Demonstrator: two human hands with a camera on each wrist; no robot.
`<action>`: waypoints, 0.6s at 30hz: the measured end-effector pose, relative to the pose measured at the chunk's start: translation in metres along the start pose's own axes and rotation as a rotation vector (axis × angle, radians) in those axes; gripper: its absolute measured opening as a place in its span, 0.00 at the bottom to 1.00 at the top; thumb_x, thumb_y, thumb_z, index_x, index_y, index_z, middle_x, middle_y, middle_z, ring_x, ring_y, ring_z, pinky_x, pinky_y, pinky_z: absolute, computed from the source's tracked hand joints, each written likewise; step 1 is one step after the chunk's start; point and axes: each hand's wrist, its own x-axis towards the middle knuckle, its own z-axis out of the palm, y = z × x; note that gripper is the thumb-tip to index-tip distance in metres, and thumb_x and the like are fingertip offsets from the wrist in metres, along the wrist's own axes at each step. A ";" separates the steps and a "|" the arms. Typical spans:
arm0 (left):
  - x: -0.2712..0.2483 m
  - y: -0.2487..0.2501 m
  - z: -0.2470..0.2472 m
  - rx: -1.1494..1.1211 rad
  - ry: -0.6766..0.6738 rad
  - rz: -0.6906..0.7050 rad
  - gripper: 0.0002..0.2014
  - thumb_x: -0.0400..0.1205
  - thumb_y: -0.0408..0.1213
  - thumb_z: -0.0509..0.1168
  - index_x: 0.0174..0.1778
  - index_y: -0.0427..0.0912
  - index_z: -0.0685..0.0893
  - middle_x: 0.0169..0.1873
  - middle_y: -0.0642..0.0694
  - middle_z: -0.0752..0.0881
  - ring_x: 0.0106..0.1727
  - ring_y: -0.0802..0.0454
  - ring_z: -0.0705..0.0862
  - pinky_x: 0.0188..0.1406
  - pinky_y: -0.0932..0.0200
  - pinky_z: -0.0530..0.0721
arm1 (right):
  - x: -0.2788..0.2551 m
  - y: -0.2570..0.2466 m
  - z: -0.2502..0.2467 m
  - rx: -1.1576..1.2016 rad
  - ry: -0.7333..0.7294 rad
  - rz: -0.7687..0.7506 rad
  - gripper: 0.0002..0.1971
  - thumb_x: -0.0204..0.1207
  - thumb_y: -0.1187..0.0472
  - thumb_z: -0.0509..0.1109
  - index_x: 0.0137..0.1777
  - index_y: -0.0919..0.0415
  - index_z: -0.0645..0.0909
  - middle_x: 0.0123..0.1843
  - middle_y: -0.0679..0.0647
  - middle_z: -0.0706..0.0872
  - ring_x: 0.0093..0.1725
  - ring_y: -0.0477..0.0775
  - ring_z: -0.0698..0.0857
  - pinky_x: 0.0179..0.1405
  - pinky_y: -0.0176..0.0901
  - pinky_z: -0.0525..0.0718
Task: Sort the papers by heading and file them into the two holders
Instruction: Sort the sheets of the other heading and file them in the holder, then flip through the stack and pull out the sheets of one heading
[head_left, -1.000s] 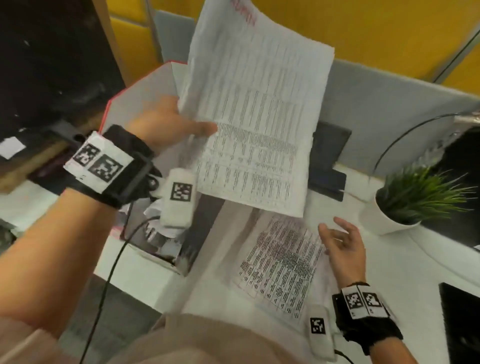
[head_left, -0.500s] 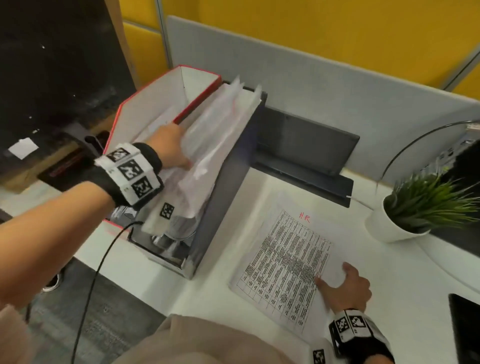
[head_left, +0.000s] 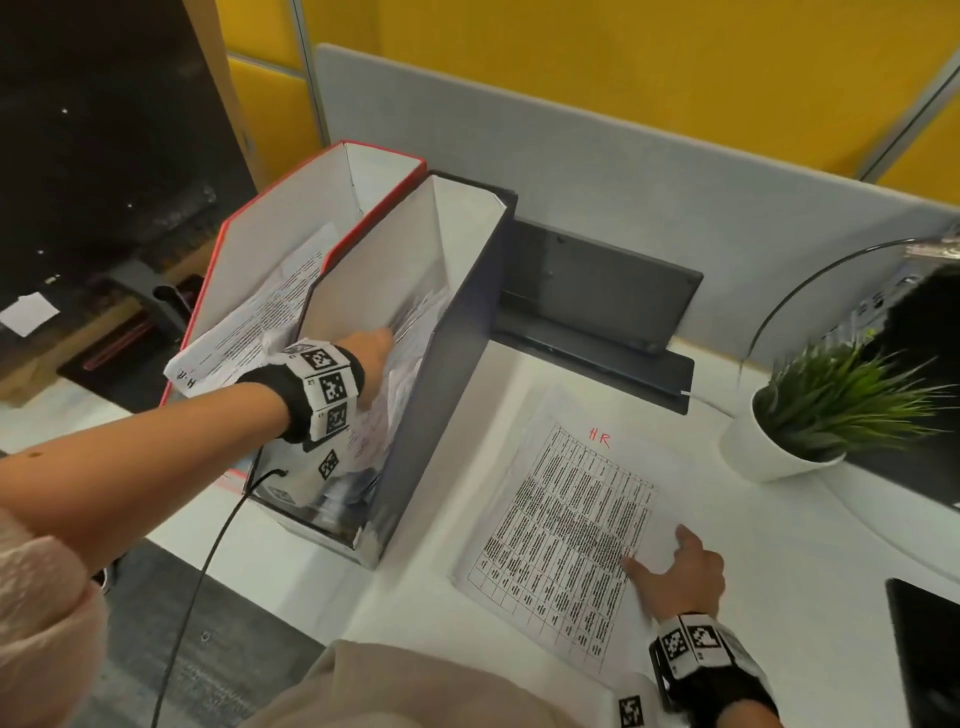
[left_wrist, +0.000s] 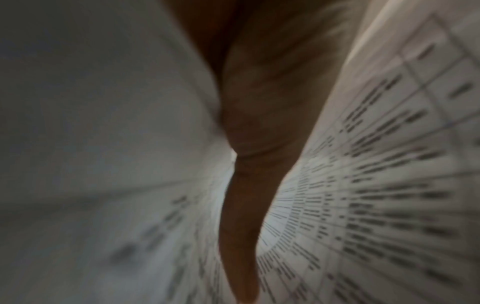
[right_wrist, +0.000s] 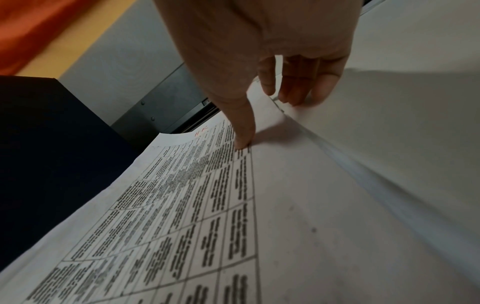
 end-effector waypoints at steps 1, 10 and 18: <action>0.000 -0.003 0.004 0.007 -0.026 -0.003 0.38 0.64 0.34 0.80 0.64 0.37 0.65 0.56 0.37 0.81 0.57 0.36 0.82 0.56 0.44 0.83 | 0.000 0.000 0.000 -0.002 -0.001 0.001 0.45 0.62 0.56 0.82 0.77 0.62 0.64 0.71 0.68 0.68 0.71 0.69 0.71 0.73 0.60 0.70; -0.014 -0.003 0.001 0.049 0.131 0.052 0.39 0.70 0.39 0.76 0.72 0.40 0.60 0.55 0.37 0.82 0.52 0.37 0.84 0.51 0.44 0.84 | 0.000 0.003 0.001 -0.001 0.000 -0.005 0.45 0.62 0.55 0.82 0.77 0.61 0.64 0.71 0.66 0.68 0.70 0.68 0.72 0.72 0.61 0.70; -0.046 0.040 -0.065 -0.378 0.660 0.284 0.16 0.79 0.32 0.66 0.64 0.44 0.78 0.52 0.44 0.82 0.46 0.50 0.80 0.50 0.54 0.81 | -0.001 0.001 0.001 0.020 -0.007 0.002 0.45 0.62 0.55 0.82 0.77 0.60 0.64 0.71 0.65 0.68 0.71 0.66 0.71 0.73 0.60 0.70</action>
